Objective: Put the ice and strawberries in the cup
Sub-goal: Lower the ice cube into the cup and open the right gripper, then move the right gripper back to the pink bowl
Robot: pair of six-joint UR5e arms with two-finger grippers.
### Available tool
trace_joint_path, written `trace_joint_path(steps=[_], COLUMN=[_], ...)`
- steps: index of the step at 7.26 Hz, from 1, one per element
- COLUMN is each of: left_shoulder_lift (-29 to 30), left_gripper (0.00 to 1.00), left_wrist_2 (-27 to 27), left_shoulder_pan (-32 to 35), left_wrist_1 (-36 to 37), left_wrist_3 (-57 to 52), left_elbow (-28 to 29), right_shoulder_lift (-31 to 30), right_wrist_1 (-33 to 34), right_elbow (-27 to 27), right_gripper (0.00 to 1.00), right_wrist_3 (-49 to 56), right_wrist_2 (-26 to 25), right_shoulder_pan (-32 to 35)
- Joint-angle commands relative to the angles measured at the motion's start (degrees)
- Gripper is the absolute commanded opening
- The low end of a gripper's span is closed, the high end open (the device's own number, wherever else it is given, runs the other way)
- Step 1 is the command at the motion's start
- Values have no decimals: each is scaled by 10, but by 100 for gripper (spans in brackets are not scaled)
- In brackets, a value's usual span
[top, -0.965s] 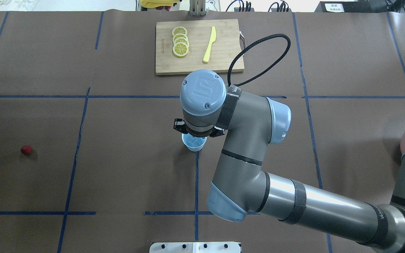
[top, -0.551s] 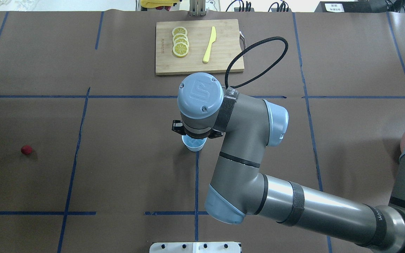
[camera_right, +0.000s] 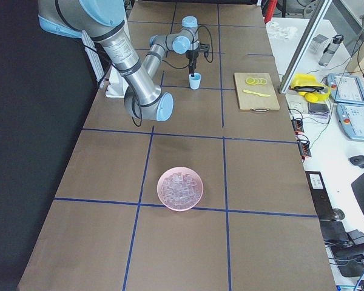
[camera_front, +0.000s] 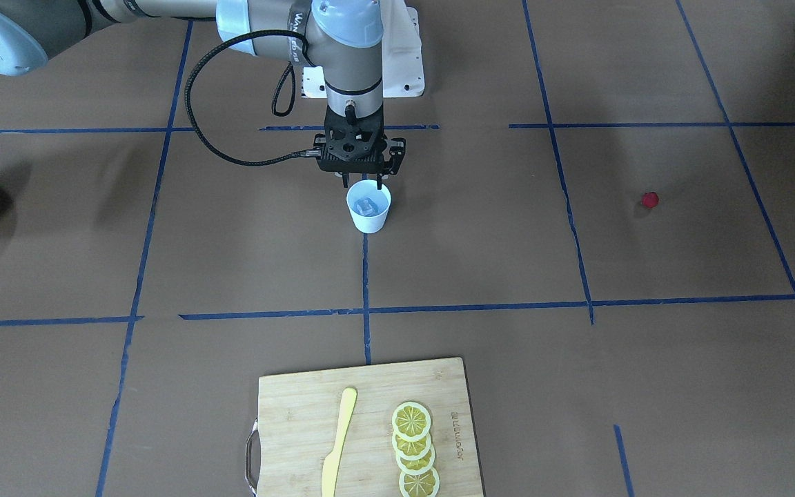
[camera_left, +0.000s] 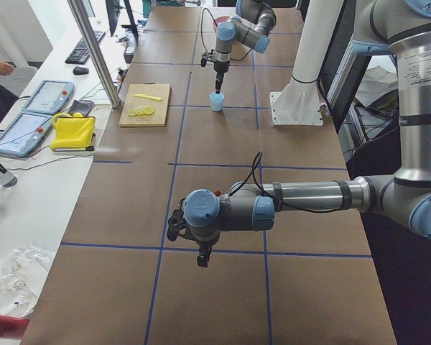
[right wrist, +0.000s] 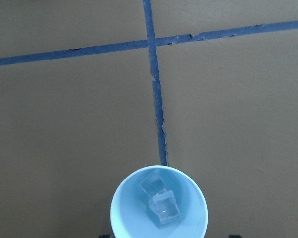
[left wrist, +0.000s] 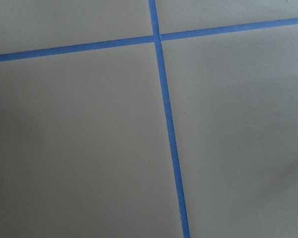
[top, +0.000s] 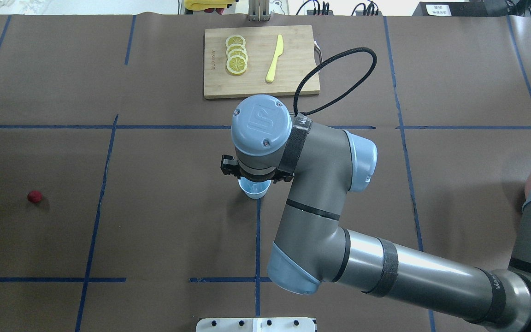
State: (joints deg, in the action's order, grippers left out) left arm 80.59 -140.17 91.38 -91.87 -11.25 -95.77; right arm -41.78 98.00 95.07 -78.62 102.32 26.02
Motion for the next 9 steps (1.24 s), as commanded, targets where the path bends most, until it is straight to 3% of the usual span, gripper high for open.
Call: trace_joint_path(steps=[1,2,4,7,9], left_shoulder_lift=[0,1,2,13,30], left_gripper=[100,100,100,100,100], left_wrist_2=[2,2,3,0,1], left_shoulder_pan=[-1,-1,-1,-1,-1], left_wrist_1=[-4,-4,-3,-6,-9], left_wrist_3=[0,-1,-1,3,3], left_elbow=[1,0,-4,-6,-5], right_shoulder_lift=[3,0,-34,-170,-251], right_wrist_1=[1,3,3,4,4], right_elbow=[1,3,16,80,86], right_gripper=[99,99,99,99,99], right_wrist_3=[9,28,112,351,554], right_wrist_2=[4,18,94,199,257], right_shoulder_pan=[9,31,106,256,362])
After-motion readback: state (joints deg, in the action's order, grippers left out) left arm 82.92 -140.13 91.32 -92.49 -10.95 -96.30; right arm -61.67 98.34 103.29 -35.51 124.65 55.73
